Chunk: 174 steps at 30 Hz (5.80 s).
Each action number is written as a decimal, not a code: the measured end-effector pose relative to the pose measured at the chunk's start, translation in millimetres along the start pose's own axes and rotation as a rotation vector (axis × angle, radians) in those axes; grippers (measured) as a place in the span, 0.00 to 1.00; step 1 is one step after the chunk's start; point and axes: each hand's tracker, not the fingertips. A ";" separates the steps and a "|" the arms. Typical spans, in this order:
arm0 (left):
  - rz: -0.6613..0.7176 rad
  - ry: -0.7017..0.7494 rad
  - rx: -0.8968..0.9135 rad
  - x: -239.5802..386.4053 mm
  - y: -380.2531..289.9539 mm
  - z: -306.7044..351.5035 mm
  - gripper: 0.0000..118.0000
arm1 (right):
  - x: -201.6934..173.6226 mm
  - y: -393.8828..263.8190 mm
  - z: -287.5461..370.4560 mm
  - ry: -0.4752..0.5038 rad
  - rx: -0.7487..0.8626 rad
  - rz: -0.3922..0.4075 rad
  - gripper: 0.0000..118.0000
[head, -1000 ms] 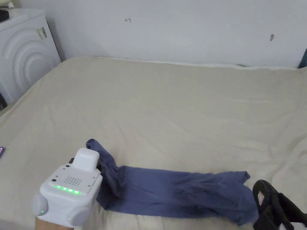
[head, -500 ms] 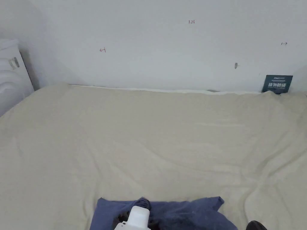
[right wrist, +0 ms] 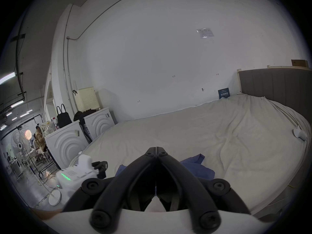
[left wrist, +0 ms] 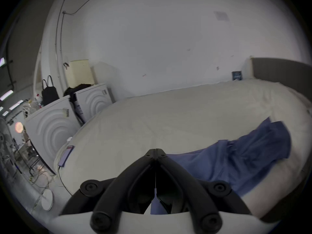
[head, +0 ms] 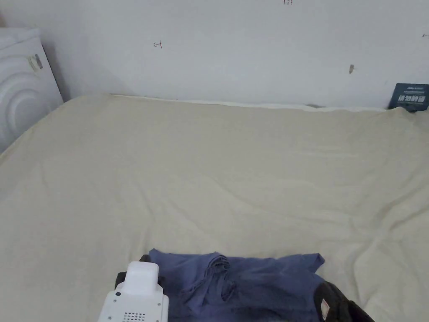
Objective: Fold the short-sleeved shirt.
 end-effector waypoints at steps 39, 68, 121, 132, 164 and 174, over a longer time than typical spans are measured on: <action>0.226 -0.081 0.124 -75.7 23.5 114.9 0.33 | -32.2 -3.8 4.4 -0.101 0.073 0.220 0.00; 0.388 -0.341 -0.278 -91.0 4.2 -34.3 0.12 | -14.8 -13.2 -1.6 -0.180 -0.056 0.205 0.00; -0.105 -0.203 -0.123 23.7 3.4 -18.0 0.03 | 5.1 -32.0 -19.8 -0.217 -0.072 0.214 0.00; -0.307 -0.264 -0.085 163.4 -21.1 -14.9 0.03 | 28.0 -22.9 -9.1 -0.280 -0.087 0.211 0.00; 0.763 -0.804 -0.361 -142.1 -18.6 -58.1 1.00 | 98.4 -154.1 -296.5 0.573 -0.997 -0.804 0.00; 0.393 -0.599 -0.554 -41.1 -4.3 -96.4 1.00 | 112.4 -164.3 -274.8 0.525 -0.926 -0.788 0.01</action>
